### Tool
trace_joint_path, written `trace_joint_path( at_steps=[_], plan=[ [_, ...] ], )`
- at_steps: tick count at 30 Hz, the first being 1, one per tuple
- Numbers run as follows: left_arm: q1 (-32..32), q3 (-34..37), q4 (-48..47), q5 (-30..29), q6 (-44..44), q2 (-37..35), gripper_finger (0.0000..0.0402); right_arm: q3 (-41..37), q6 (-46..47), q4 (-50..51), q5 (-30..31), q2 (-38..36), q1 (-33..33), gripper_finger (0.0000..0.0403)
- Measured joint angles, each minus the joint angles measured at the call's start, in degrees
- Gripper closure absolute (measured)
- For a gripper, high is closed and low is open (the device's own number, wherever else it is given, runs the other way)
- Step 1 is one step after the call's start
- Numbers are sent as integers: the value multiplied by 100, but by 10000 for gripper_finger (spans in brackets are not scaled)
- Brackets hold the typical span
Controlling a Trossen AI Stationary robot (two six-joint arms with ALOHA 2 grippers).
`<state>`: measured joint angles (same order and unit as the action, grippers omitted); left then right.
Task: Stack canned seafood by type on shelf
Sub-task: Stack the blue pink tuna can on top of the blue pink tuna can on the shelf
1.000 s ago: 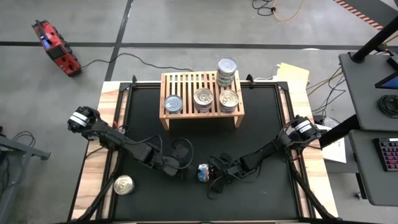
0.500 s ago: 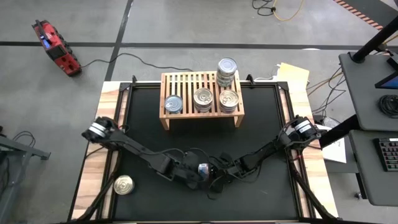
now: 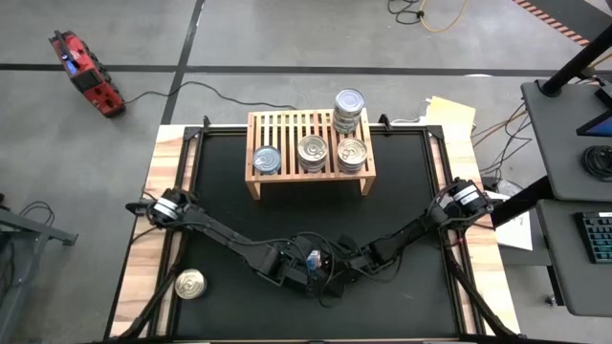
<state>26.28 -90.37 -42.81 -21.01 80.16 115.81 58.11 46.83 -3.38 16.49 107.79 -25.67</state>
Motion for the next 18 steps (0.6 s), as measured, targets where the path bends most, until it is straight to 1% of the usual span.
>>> trace_joint_path(
  at_steps=[11, 14, 18],
  plan=[
    [-2, 90, 181, -229, -81, 26, 8, 0, 9, 96, -2, -4, -17, 394],
    [-2, 178, 404, -239, -86, 28, 21, 0, 0, 180, -4, -11, -18, 394],
    [-2, 330, 662, -245, -81, 33, 49, 2, 5, 273, -2, -25, -31, 394]
  ],
)
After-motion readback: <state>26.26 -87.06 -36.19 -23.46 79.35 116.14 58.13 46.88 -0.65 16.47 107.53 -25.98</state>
